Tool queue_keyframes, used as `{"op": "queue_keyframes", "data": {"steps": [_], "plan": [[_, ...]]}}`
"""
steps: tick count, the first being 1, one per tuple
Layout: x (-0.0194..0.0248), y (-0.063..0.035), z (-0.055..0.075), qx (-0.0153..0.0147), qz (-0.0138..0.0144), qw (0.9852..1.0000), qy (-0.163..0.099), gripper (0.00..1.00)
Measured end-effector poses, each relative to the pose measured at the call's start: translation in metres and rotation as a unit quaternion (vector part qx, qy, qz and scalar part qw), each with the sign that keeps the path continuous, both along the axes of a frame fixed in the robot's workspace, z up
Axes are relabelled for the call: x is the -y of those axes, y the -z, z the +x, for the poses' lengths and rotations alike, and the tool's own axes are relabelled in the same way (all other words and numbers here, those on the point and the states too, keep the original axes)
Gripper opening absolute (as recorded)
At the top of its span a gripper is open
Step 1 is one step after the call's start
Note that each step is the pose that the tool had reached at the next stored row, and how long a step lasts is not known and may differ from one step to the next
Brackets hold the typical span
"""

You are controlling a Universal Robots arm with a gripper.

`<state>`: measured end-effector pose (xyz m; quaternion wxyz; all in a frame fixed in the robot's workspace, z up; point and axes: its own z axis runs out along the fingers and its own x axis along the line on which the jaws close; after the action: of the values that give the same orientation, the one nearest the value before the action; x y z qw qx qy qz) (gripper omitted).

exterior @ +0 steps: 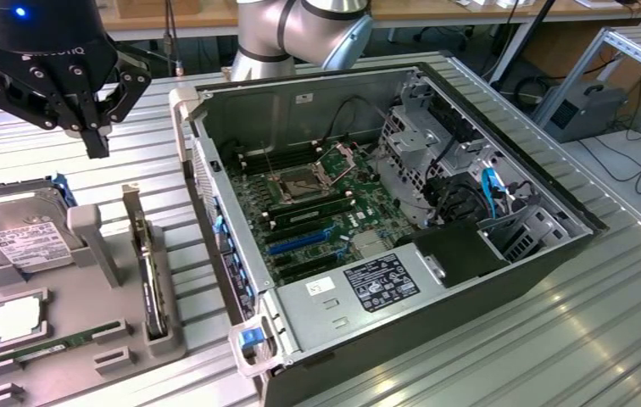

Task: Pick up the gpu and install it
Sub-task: 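Reach for the gpu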

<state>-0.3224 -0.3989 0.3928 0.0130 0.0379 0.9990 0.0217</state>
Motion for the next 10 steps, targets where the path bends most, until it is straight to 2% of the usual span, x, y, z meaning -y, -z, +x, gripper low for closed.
{"op": "queue_keyframes", "data": {"steps": [10], "plan": [[0.0,0.0,0.0,0.0,0.0,1.0,0.0,0.11]]}}
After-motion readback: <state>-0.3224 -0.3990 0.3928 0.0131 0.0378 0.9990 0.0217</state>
